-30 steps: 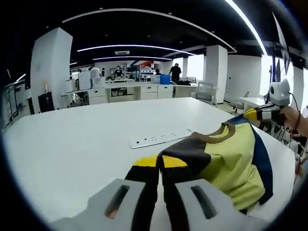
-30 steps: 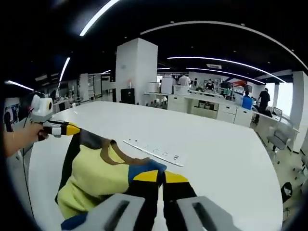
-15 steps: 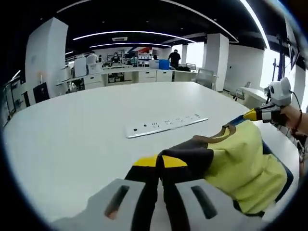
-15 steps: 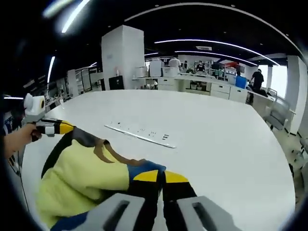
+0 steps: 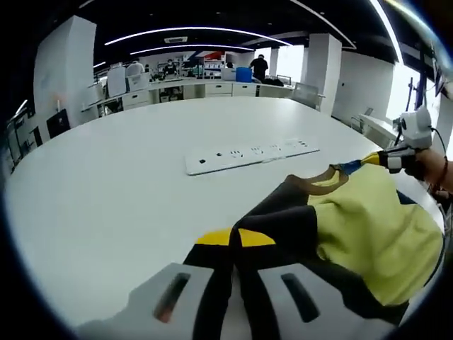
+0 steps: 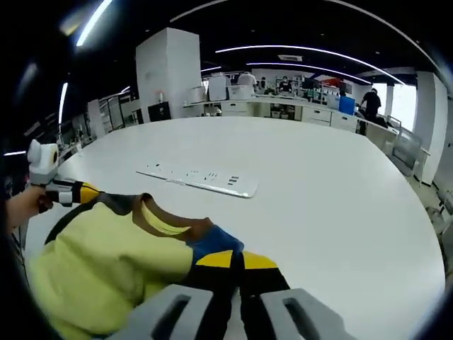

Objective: Fold the garment on the visible template until the final outline fits inside the template.

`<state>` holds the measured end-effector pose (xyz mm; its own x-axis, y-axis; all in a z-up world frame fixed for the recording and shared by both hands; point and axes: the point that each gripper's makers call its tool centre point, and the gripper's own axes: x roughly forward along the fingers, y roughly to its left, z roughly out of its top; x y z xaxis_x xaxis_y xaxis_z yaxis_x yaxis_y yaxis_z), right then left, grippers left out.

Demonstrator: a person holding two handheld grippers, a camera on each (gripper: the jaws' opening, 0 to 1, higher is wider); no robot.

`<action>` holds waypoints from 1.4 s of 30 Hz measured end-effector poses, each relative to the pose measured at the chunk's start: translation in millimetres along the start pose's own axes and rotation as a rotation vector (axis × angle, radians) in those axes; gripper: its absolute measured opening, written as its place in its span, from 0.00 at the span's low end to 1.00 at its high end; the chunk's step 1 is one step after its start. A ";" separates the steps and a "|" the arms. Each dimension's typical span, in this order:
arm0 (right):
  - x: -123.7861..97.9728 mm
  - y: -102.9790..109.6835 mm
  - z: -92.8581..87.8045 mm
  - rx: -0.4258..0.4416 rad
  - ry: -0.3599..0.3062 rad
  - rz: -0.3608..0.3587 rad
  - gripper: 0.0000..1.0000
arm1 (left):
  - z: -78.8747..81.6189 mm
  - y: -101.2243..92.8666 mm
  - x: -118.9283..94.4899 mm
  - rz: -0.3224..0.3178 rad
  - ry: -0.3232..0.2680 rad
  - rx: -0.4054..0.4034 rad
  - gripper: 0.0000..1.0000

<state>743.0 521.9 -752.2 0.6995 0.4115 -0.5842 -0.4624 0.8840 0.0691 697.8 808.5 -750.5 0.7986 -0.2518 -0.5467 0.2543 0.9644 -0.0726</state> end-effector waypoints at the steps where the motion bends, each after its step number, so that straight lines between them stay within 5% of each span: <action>1: 1.2 0.3 -0.9 0.004 0.001 0.000 0.00 | -0.6 0.3 0.1 0.002 0.001 0.001 0.00; 7: -2.4 1.6 0.4 0.001 -0.002 -0.009 0.02 | 1.3 1.3 -3.1 0.031 -0.016 0.032 0.00; 15: -23.3 11.5 9.6 0.039 -0.018 0.026 0.35 | 10.3 -1.7 -25.7 0.025 -0.086 -0.041 0.23; 18: -36.2 21.5 11.1 0.077 -0.048 0.046 0.40 | 16.1 -7.1 -40.6 -0.004 -0.136 -0.079 0.33; 26: -72.6 53.2 7.5 0.104 -0.049 0.108 0.50 | 9.2 -22.6 -73.6 -0.030 -0.148 -0.049 0.51; 35: -111.6 82.5 -15.4 0.132 -0.047 0.162 0.53 | 10.5 -46.7 -102.4 -0.071 -0.177 -0.029 0.63; 39: -125.6 91.8 -34.3 0.038 -0.023 0.176 0.54 | 1.6 -60.7 -112.5 -0.090 -0.170 -0.021 0.67; 42: -133.1 98.0 -47.2 0.046 -0.003 0.195 0.54 | -6.8 -74.0 -121.1 -0.099 -0.161 -0.015 0.68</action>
<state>578.9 543.3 -705.8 0.6009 0.5768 -0.5533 -0.5639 0.7966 0.2180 578.5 768.1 -684.7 0.8476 -0.3538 -0.3955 0.3285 0.9352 -0.1325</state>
